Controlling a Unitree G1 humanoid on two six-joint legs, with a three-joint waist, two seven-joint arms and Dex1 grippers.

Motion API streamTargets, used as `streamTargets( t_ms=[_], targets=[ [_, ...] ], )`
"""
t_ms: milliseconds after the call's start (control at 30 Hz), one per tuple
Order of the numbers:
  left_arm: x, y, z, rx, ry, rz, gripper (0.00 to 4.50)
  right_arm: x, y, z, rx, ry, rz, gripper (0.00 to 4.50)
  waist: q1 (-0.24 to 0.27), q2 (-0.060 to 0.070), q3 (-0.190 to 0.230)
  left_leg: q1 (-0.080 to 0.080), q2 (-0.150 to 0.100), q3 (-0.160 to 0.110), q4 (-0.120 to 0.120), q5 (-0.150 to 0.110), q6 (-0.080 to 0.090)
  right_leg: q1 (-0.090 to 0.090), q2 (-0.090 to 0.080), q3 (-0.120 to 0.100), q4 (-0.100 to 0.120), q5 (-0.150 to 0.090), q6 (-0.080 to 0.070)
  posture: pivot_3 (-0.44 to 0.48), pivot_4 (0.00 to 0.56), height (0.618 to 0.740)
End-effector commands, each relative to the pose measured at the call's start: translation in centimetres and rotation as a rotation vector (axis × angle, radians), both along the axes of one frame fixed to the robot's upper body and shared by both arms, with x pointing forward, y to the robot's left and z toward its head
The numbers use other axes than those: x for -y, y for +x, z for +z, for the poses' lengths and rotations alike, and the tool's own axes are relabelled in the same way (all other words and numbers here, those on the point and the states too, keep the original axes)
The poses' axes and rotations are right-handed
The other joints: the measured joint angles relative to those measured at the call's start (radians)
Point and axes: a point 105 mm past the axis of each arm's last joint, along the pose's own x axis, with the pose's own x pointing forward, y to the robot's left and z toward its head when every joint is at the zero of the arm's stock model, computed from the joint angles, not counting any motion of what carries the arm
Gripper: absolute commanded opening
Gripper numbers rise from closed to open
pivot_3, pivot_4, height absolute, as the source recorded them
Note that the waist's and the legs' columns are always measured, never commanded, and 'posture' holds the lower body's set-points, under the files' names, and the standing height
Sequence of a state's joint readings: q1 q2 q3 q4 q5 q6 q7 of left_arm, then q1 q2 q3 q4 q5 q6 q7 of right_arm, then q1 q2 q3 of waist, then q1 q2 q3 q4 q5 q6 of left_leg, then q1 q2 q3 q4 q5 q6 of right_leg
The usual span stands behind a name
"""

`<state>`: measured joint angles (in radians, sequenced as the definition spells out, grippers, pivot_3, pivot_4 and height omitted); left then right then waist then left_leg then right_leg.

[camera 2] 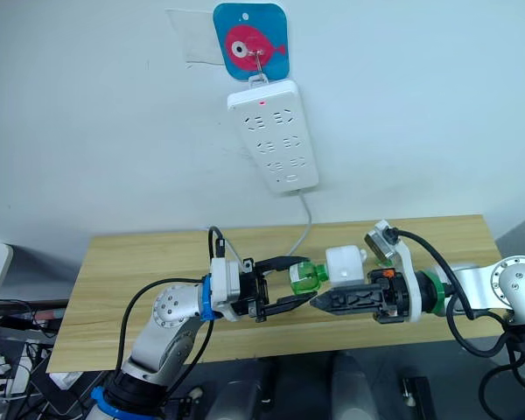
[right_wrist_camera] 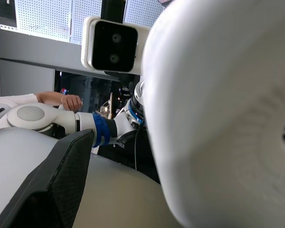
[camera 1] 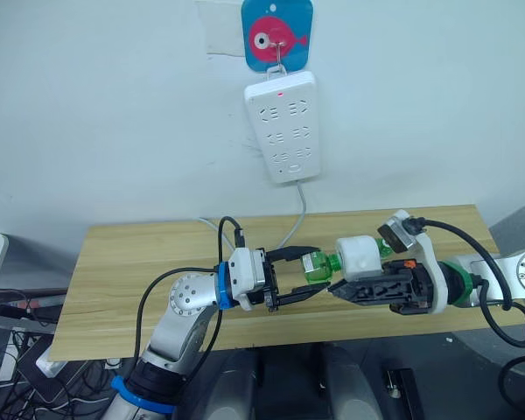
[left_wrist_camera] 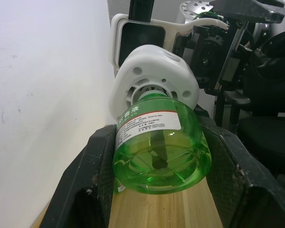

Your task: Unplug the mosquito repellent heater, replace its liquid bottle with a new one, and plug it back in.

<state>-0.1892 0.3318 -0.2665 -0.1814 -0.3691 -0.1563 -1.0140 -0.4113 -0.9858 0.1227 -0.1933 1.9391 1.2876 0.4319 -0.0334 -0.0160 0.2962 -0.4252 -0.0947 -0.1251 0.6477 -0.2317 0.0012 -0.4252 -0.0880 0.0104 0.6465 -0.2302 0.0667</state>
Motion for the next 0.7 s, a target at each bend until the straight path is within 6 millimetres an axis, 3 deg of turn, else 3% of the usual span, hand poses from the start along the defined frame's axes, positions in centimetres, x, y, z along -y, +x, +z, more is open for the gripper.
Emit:
streamTargets(
  t_ms=[33,467,700],
  targets=[
    [0.1,-0.5,1.0,0.035,-0.027,-0.012,2.25,-0.2,-1.0,0.7,0.002,0.021,0.055,4.43,0.0,0.0,0.0,0.0,0.0,0.0,0.0,0.0,0.0,0.0,0.0,0.0,0.0,0.0,0.0,-0.082,0.284,0.74],
    [0.0,-0.3,1.2,0.035,-0.03,-0.001,2.25,0.2,-1.7,0.7,-0.015,0.001,0.083,4.43,0.0,0.0,0.0,0.0,0.0,0.0,0.0,0.0,0.0,0.0,0.0,0.0,0.0,0.0,0.0,-0.079,0.292,0.74],
    [0.1,-0.4,1.2,0.038,-0.035,0.0,2.25,2.2,-2.6,0.4,-0.044,-0.1,0.05,4.43,0.002,0.0,0.0,0.0,0.0,0.0,0.0,0.0,0.0,0.0,0.0,0.0,0.0,0.0,0.0,-0.072,0.286,0.74]
  ],
)
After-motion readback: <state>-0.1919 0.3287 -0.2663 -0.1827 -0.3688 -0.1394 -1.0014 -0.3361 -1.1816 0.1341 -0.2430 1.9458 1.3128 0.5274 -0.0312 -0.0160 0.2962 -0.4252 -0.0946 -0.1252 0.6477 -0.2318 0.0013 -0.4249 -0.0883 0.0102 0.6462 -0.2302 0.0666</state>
